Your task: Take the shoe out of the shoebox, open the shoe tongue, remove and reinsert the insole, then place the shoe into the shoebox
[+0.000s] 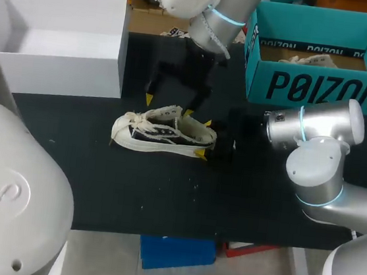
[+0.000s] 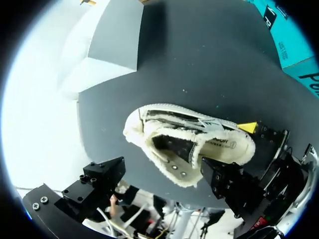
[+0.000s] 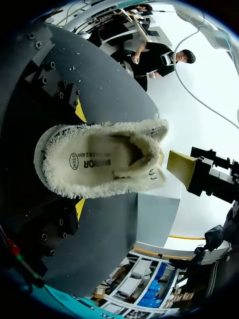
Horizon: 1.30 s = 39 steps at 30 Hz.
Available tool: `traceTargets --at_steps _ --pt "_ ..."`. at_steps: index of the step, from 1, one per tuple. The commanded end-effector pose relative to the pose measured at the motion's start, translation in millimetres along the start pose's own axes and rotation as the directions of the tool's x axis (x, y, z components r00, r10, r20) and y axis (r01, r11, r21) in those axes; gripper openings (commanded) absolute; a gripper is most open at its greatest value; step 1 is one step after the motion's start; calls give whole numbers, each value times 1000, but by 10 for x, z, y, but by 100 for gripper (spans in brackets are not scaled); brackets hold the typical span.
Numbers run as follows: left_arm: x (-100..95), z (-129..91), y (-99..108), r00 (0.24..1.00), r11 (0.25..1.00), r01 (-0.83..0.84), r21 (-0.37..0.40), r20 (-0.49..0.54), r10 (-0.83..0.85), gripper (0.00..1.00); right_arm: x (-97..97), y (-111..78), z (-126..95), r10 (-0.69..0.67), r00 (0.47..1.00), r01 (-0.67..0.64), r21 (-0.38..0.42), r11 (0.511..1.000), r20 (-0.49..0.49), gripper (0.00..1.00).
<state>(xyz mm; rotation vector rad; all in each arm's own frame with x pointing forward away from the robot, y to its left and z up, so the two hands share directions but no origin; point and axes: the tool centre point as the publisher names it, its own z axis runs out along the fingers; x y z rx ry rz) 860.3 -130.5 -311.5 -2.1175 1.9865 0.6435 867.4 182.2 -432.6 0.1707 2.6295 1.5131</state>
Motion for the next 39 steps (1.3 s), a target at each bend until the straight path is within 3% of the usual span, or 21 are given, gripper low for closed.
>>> traceTargets --at_steps 1,8,25,35,37,39 --pt "48 -5 72 999 997 -48 60 18 47 100 -9 -17 51 1 1000 -1 3 1000 1 0" --pt "57 27 94 996 987 -88 132 40 83 100 -9 -17 51 1 1000 -1 3 1000 1 0" --pt "314 279 64 984 983 -102 153 160 77 100 -9 -17 51 1 1000 -1 3 1000 1 0" --pt "273 420 -12 981 986 -87 139 182 61 100 -9 -17 51 1 1000 -1 3 1000 1 0" --pt "251 436 -29 981 986 -87 141 186 60 92 -9 -17 51 1 1000 -1 3 1000 1 0" --pt "235 447 -40 979 984 -91 153 196 60 73 -9 -17 51 1 1000 -1 3 1000 1 0"
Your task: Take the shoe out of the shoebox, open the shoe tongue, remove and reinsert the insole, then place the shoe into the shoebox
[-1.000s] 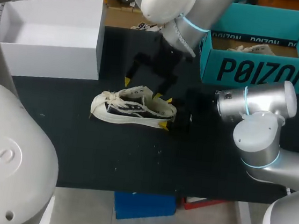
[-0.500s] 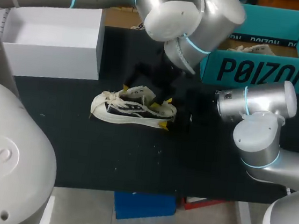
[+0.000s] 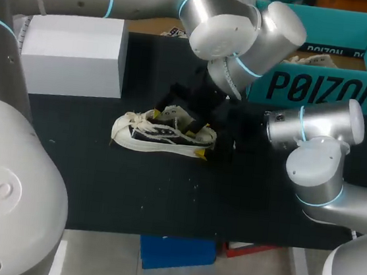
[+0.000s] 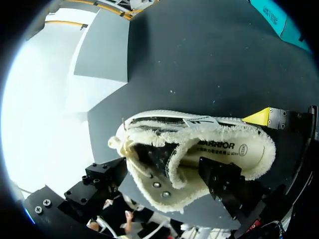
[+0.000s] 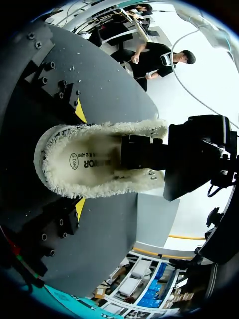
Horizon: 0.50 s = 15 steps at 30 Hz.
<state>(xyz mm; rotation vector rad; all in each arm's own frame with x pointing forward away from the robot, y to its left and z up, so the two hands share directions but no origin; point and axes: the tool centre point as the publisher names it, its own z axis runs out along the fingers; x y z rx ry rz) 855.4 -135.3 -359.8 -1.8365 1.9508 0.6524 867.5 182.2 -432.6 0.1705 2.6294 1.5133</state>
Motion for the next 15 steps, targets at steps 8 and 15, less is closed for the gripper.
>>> traceTargets --at_steps 8,15 --pt "-23 61 -18 999 999 -10 40 32 9 11 -9 -16 51 1 1000 -1 3 1000 1 0" --pt "-87 40 -37 1000 999 9 51 25 -10 0 -9 -16 51 1 1000 -1 3 1000 1 0"
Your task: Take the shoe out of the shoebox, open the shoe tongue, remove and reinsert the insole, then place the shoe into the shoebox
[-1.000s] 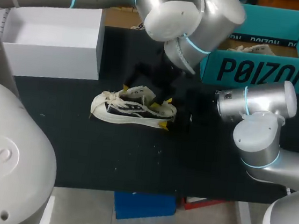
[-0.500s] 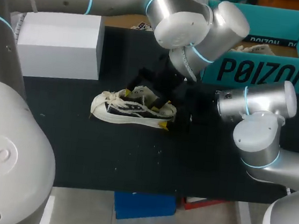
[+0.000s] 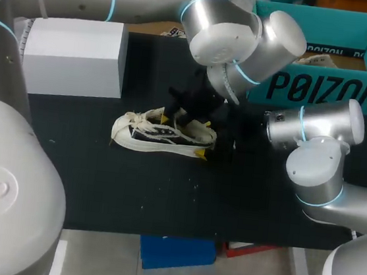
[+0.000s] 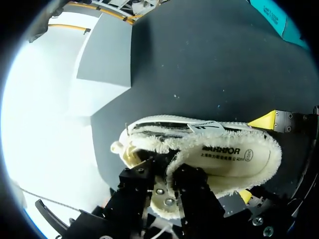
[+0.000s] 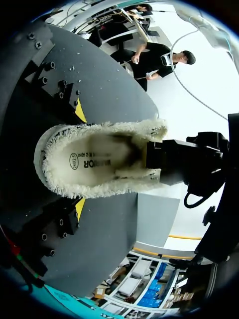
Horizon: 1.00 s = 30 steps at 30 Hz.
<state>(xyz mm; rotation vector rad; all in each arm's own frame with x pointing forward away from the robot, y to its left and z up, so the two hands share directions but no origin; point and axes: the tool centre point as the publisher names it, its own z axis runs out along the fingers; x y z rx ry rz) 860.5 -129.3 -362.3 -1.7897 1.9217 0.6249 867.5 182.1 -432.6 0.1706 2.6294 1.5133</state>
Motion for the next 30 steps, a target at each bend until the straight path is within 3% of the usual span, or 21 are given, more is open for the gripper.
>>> traceTargets --at_steps 1,12,30 --pt "-63 -16 10 1000 1000 12 6 -11 -12 0 -9 -16 51 1 1000 -1 3 1000 1 0" --pt "-319 -202 -63 988 993 110 31 -115 -105 0 -9 -16 51 1 1000 -1 3 1000 1 0" --pt "-640 -211 -9 960 971 232 55 -174 -219 0 -9 -16 51 1 1000 -1 3 1000 1 0"
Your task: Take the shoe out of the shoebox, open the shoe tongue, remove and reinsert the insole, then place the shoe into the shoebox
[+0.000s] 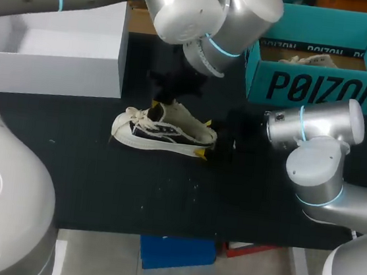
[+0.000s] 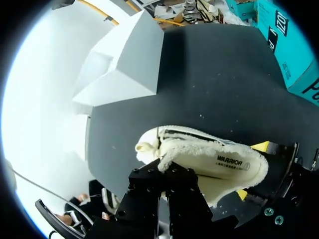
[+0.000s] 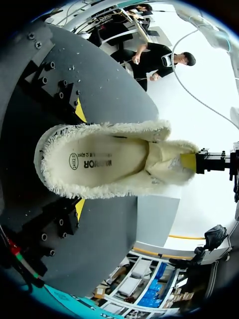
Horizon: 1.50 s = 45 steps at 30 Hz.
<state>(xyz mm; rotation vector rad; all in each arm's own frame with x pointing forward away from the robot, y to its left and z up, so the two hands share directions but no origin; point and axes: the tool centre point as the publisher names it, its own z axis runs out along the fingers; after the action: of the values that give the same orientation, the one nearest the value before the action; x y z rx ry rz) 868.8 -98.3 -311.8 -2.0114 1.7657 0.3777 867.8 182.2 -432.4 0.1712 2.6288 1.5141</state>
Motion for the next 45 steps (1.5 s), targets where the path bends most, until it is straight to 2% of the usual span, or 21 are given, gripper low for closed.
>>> traceTargets --at_steps 1,25,27,28,29,30,45 --pt "-101 3 26 999 1000 7 8 -41 -7 0 -6 -19 51 1 1000 -1 4 1000 1 0" --pt "-369 384 186 996 995 80 -61 -35 -82 0 -6 -19 51 1 1000 -1 4 1000 1 0" --pt "-384 420 196 996 994 84 -70 -31 -86 38 -6 -19 51 1 1000 -1 4 1000 1 0" --pt "-393 435 200 996 994 85 -75 -29 -88 48 -6 -19 51 1 1000 -1 4 1000 1 0" --pt "-403 447 201 996 993 87 -80 -28 -89 78 -6 -19 51 1 1000 -1 4 1000 1 0" --pt "-413 456 202 996 993 88 -82 -27 -90 100 -6 -19 51 1 1000 -1 4 1000 1 0" --pt "-563 573 231 994 988 104 -110 -14 -106 100 -6 -19 51 1 1000 -1 4 1000 1 0"
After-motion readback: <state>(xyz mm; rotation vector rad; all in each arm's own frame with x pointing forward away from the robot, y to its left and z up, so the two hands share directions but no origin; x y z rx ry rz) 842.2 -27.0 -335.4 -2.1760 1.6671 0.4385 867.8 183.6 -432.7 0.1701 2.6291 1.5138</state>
